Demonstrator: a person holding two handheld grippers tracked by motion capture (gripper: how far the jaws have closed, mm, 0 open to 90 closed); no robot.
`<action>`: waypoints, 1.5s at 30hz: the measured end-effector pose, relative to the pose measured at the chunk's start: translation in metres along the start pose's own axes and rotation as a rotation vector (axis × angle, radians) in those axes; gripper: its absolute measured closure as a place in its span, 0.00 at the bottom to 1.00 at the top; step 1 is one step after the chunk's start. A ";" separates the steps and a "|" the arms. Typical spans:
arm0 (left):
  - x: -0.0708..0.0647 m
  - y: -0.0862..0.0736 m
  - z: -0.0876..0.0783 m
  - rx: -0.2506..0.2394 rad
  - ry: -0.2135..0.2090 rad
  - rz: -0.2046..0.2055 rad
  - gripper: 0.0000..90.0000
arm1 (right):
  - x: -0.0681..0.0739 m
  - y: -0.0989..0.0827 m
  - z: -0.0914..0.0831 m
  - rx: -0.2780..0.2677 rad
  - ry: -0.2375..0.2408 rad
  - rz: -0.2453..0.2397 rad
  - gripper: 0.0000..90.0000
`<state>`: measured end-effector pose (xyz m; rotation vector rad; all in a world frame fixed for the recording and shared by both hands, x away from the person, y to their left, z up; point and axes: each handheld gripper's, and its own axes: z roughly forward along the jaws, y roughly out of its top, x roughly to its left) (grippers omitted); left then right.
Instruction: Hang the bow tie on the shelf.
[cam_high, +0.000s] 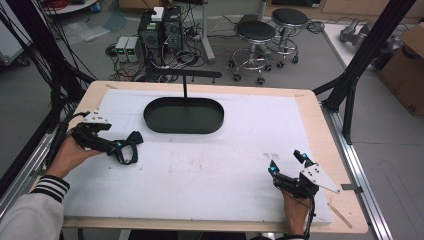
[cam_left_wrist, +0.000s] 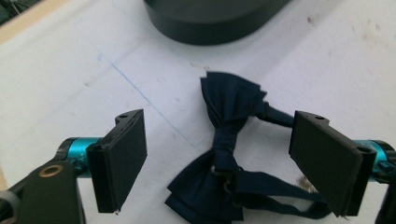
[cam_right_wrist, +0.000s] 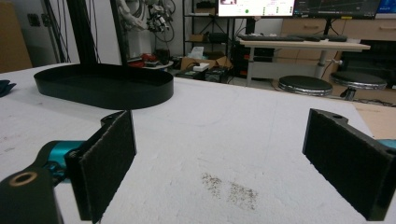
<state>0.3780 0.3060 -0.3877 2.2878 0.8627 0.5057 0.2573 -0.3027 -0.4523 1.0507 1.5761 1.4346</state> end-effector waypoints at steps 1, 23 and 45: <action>-0.001 0.001 0.002 0.011 -0.008 0.009 0.23 | 0.000 0.000 0.000 0.000 -0.001 -0.002 0.10; -0.002 0.018 0.029 0.217 -0.036 0.032 0.38 | 0.000 0.000 0.000 0.008 -0.002 -0.006 0.10; 0.002 0.016 0.044 0.301 -0.026 0.020 0.59 | 0.000 0.000 0.001 0.008 -0.004 -0.005 0.10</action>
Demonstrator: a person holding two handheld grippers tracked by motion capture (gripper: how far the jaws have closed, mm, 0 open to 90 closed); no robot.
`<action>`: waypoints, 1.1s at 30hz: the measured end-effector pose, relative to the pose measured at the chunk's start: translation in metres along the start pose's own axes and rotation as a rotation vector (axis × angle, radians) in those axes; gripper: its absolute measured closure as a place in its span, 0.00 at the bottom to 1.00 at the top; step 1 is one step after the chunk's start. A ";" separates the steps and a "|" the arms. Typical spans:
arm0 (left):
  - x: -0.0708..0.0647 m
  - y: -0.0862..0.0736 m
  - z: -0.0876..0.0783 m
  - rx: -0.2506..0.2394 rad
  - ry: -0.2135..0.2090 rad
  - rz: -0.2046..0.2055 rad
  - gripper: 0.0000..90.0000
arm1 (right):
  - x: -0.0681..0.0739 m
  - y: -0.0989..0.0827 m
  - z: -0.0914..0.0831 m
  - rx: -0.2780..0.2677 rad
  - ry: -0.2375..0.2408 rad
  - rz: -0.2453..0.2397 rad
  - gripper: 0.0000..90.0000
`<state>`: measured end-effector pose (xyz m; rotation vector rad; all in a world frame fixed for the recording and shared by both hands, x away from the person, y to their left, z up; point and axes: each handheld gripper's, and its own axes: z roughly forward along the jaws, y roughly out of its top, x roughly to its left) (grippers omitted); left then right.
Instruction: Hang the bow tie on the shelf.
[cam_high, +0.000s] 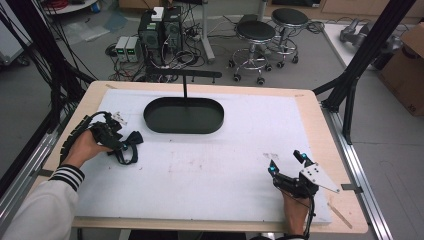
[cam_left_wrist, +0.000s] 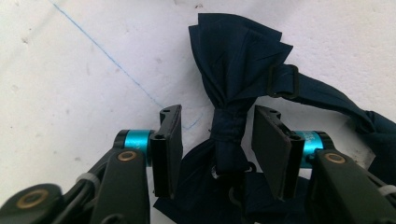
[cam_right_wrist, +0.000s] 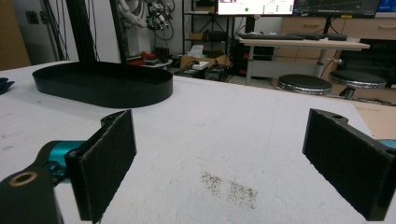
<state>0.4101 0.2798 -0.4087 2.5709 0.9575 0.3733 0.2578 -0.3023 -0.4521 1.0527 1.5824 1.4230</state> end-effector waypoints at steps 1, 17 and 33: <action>-0.001 0.000 0.001 0.003 0.000 0.001 0.60 | 0.000 0.000 0.000 0.000 0.001 0.000 0.10; -0.005 0.002 0.004 0.029 0.029 0.019 0.83 | 0.000 0.000 0.000 -0.001 -0.001 0.007 0.10; -0.007 0.005 -0.003 -0.059 0.056 -0.002 0.84 | 0.000 0.000 0.000 -0.004 -0.002 -0.001 0.10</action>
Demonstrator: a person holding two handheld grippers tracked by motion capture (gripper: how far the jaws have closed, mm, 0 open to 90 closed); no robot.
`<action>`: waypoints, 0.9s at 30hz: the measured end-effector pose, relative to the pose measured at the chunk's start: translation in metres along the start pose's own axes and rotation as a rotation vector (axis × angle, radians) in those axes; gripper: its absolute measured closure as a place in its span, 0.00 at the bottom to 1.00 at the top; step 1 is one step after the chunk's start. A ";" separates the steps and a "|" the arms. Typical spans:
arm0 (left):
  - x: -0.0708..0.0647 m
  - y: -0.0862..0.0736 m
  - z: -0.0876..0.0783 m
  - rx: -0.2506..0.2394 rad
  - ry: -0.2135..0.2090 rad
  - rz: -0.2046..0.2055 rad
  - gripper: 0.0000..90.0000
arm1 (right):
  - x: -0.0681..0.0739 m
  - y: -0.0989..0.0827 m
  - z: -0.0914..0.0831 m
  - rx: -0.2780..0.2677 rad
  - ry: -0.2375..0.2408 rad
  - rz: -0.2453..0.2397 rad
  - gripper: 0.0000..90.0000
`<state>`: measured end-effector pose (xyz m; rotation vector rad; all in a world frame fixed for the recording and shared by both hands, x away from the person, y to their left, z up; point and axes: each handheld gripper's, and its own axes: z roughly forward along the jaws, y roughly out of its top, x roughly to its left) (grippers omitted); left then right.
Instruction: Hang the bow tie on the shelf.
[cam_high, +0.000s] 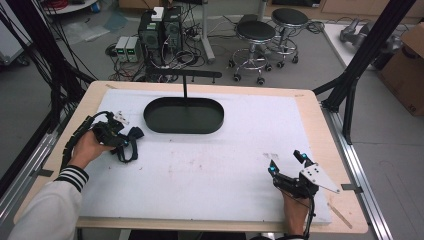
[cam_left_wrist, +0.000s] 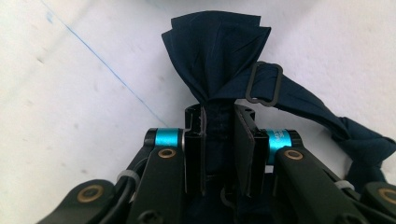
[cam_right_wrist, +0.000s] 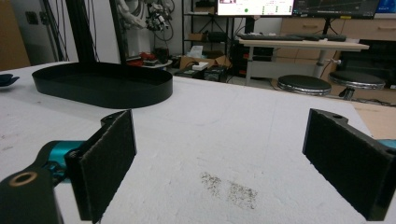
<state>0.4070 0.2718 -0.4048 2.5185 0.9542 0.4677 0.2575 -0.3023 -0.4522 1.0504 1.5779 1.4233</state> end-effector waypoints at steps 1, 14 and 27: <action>0.000 0.001 -0.002 -0.017 0.012 0.001 0.84 | 0.000 0.000 0.000 0.000 0.000 0.002 0.10; 0.002 0.008 -0.032 -0.305 0.062 -0.031 0.84 | 0.000 0.000 0.000 0.001 -0.001 -0.002 0.10; -0.006 0.022 -0.052 -0.543 0.042 -0.094 0.84 | 0.001 0.000 0.000 0.005 0.000 0.002 0.10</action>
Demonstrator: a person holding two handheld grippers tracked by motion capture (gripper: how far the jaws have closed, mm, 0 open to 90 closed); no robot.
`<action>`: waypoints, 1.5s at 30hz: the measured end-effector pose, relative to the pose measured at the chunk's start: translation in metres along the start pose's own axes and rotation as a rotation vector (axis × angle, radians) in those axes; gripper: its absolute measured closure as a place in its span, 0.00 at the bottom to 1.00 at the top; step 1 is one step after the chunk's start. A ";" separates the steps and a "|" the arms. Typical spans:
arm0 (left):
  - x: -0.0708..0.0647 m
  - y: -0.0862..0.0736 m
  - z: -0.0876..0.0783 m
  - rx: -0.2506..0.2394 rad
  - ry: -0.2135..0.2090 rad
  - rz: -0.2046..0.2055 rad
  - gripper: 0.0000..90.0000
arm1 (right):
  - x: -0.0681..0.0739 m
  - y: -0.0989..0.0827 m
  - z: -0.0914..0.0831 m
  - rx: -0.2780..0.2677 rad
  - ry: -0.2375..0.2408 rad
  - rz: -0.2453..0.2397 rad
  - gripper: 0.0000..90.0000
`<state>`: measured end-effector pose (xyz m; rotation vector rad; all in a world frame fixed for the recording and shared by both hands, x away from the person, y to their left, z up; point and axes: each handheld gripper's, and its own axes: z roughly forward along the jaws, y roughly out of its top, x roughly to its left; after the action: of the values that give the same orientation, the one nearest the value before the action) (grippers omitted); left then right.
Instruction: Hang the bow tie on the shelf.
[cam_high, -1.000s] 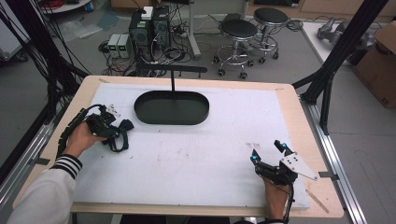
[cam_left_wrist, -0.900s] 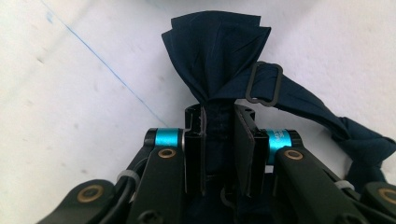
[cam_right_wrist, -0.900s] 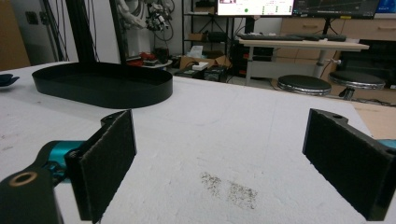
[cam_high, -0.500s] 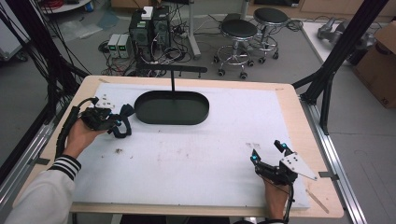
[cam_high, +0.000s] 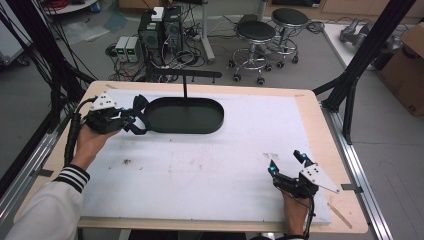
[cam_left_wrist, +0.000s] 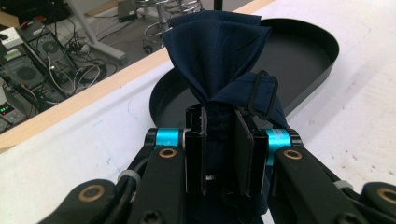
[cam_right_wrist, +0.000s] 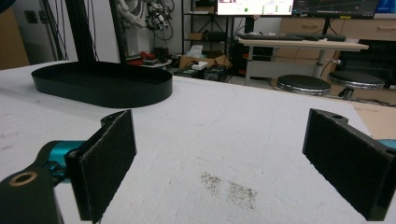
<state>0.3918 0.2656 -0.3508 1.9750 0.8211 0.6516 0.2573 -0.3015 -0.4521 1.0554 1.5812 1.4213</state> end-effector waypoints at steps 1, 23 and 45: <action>-0.001 0.001 0.000 -0.012 0.003 -0.005 0.84 | 0.000 0.000 0.000 0.000 0.001 0.001 0.10; -0.028 0.060 0.019 -0.101 -0.034 0.056 0.84 | -0.001 0.000 0.000 -0.007 0.002 0.004 0.10; -0.024 0.102 0.058 -0.152 0.022 0.068 0.84 | -0.001 0.000 -0.001 -0.014 -0.001 0.015 0.10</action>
<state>0.4473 0.1767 -0.2936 1.8668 0.6989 0.7547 0.2565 -0.3033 -0.4525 1.0611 1.5636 1.4399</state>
